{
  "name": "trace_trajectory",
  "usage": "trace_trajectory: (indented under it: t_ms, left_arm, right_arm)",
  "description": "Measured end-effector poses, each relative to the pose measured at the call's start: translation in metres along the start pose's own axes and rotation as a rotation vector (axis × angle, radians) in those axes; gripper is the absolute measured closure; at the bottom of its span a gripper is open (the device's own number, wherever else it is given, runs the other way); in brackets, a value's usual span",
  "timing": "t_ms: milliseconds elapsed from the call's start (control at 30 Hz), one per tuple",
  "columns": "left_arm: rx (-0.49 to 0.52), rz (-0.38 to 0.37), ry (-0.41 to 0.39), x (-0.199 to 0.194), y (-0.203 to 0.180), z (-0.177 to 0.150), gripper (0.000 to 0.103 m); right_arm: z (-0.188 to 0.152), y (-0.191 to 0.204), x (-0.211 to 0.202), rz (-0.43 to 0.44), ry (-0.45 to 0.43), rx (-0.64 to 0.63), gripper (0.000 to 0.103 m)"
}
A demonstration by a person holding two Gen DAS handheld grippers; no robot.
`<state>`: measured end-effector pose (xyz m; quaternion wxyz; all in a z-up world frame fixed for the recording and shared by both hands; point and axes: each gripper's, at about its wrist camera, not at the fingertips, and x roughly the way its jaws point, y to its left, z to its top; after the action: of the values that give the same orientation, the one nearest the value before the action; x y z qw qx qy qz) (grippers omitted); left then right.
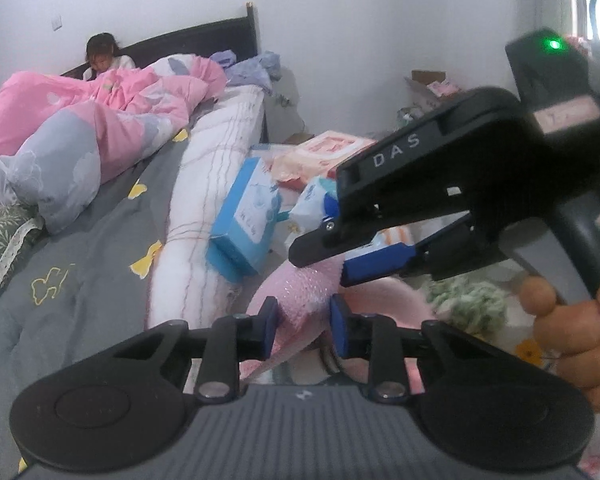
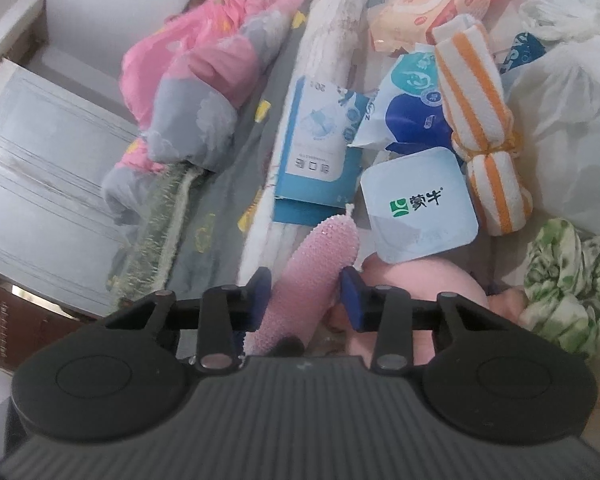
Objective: Organize soft objects
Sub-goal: 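Close the right gripper on the pink mesh pad and lift it, then carry the pink mesh pad with the right gripper over the cardboard box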
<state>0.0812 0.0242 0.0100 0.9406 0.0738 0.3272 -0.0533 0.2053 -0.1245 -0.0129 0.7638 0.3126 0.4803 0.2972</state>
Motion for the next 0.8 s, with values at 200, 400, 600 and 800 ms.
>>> trace_trajectory:
  t_ms: [200, 400, 600, 800]
  left_arm:
    - [0.034, -0.088, -0.035, -0.028, -0.027, -0.002, 0.074]
    - [0.015, -0.243, 0.033, -0.022, -0.041, -0.016, 0.071]
    - [-0.029, -0.238, -0.005, -0.035, -0.018, -0.016, 0.049]
    - [-0.142, -0.183, -0.01, -0.026, 0.012, 0.001, 0.045]
  right_arm:
    - [-0.011, -0.017, -0.048, 0.064, -0.041, -0.003, 0.071]
    - [-0.021, -0.048, -0.058, 0.036, -0.027, 0.034, 0.09]
    - [-0.015, -0.054, -0.057, 0.048, -0.033, 0.035, 0.09]
    - [-0.013, -0.05, -0.055, 0.058, -0.025, 0.013, 0.086]
